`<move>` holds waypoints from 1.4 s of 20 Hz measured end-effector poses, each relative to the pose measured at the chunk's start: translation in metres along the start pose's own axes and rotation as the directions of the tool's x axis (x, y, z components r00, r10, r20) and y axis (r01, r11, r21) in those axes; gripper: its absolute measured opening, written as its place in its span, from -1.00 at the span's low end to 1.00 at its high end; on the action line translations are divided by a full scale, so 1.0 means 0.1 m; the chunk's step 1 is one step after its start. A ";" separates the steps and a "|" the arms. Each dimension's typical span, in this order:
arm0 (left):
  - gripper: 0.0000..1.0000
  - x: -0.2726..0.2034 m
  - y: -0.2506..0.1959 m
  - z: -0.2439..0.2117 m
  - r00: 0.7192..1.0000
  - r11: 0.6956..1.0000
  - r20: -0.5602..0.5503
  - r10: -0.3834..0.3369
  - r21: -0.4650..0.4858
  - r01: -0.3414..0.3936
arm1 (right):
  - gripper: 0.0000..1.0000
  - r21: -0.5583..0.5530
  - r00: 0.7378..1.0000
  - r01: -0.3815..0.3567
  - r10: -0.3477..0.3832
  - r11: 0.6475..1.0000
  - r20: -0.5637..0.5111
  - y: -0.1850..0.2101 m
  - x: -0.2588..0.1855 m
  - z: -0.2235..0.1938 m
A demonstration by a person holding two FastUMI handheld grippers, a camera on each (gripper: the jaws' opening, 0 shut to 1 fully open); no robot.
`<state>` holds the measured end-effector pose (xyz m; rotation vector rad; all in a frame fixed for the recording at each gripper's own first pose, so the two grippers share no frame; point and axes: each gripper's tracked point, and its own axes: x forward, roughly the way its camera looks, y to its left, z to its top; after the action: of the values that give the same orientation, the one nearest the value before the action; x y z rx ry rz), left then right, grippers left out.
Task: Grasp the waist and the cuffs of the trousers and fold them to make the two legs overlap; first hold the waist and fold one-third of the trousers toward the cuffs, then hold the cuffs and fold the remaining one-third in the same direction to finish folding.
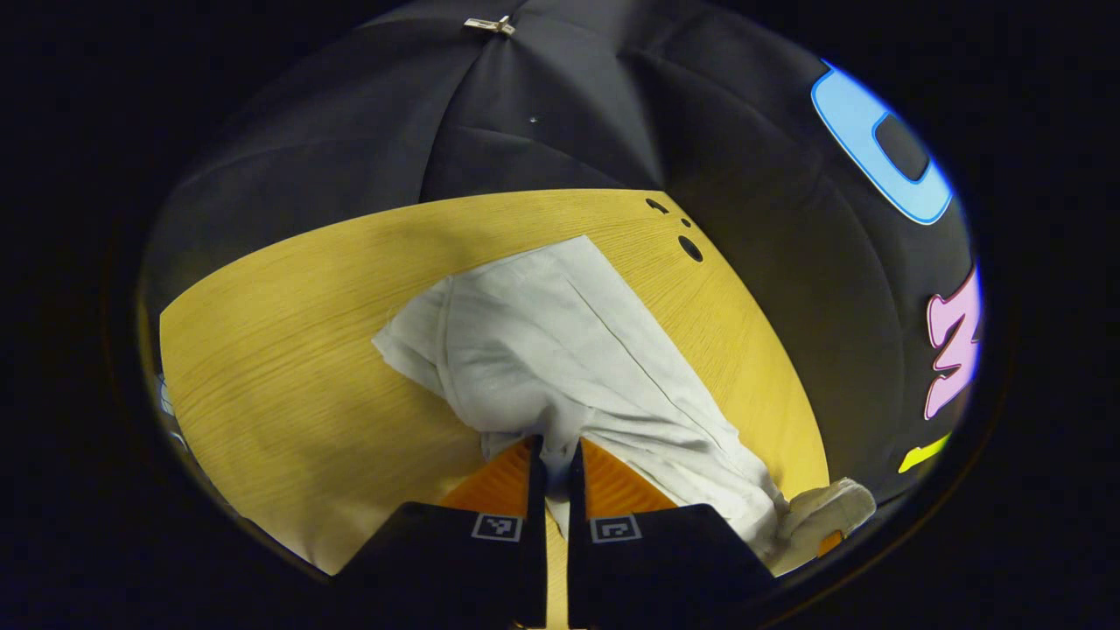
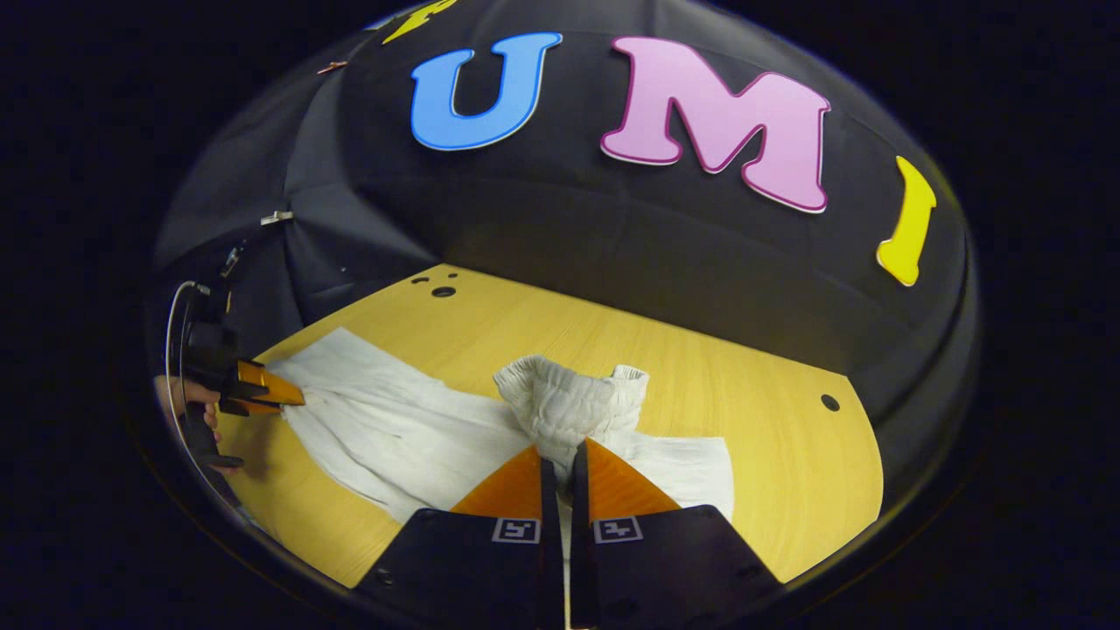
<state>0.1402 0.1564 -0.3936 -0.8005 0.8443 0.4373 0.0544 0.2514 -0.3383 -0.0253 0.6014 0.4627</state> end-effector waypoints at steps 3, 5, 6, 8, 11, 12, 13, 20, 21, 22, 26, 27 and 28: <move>-0.71 0.00 0.01 -0.02 1.000 1.000 0.000 0.005 0.003 -0.005 | -0.84 0.058 0.983 -0.142 0.147 0.988 -0.106 0.37 0.08 -0.35; -0.71 0.01 0.02 -0.01 1.000 1.000 0.003 0.007 0.003 -0.007 | -0.54 0.154 0.946 -0.236 0.263 0.960 -0.191 0.62 0.03 -0.62; -0.71 0.02 0.01 0.00 1.000 1.000 0.004 0.005 0.001 -0.005 | -0.27 0.216 0.927 -0.272 0.316 0.938 -0.204 0.71 -0.03 -0.69; -0.71 0.01 0.01 0.00 1.000 1.000 0.003 0.003 0.000 -0.003 | 0.29 0.356 0.899 -0.321 0.400 0.878 -0.177 0.85 -0.15 -0.63; -0.71 0.03 0.00 0.01 1.000 1.000 -0.003 -0.002 -0.001 0.002 | 0.70 0.498 0.907 -0.301 0.405 0.813 -0.113 0.76 -0.23 -0.49; -0.71 0.03 -0.02 0.01 1.000 1.000 -0.009 -0.004 0.001 0.004 | 0.73 0.521 0.917 -0.280 0.386 0.806 -0.104 0.65 -0.26 -0.47; -0.71 0.03 -0.02 0.01 1.000 1.000 -0.010 -0.006 0.007 0.006 | 0.73 0.536 0.927 -0.256 0.362 0.804 -0.099 0.54 -0.30 -0.49; -0.72 -0.08 -0.32 0.25 0.998 0.987 0.059 -0.026 0.161 0.016 | 0.73 0.595 0.975 -0.091 0.193 0.799 -0.110 -0.44 -0.67 -0.81; -0.72 -0.14 -0.44 0.28 0.996 0.982 0.073 -0.041 0.188 0.027 | 0.73 0.605 0.979 -0.073 0.173 0.793 -0.108 -0.56 -0.72 -0.82; -0.72 -0.19 -0.57 0.32 0.994 0.976 0.087 -0.059 0.214 0.039 | 0.73 0.616 0.983 -0.058 0.154 0.785 -0.103 -0.67 -0.77 -0.85; -0.72 -0.32 -1.14 0.45 0.981 0.941 0.132 -0.140 0.326 0.090 | 0.73 0.664 0.993 -0.007 0.081 0.748 -0.081 -1.05 -0.96 -0.89; -0.72 -0.38 -1.27 0.44 0.977 0.930 0.139 -0.159 0.354 0.101 | 0.73 0.668 0.995 0.006 0.061 0.744 -0.077 -1.13 -1.01 -0.89; -0.72 -0.42 -1.40 0.42 0.973 0.918 0.145 -0.178 0.381 0.111 | 0.73 0.665 0.996 0.023 0.037 0.747 -0.076 -1.21 -1.04 -0.89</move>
<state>0.2238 0.0985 -0.2797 -0.4606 0.6686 0.2020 -0.0181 0.0860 -0.3680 0.6523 0.8263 0.2293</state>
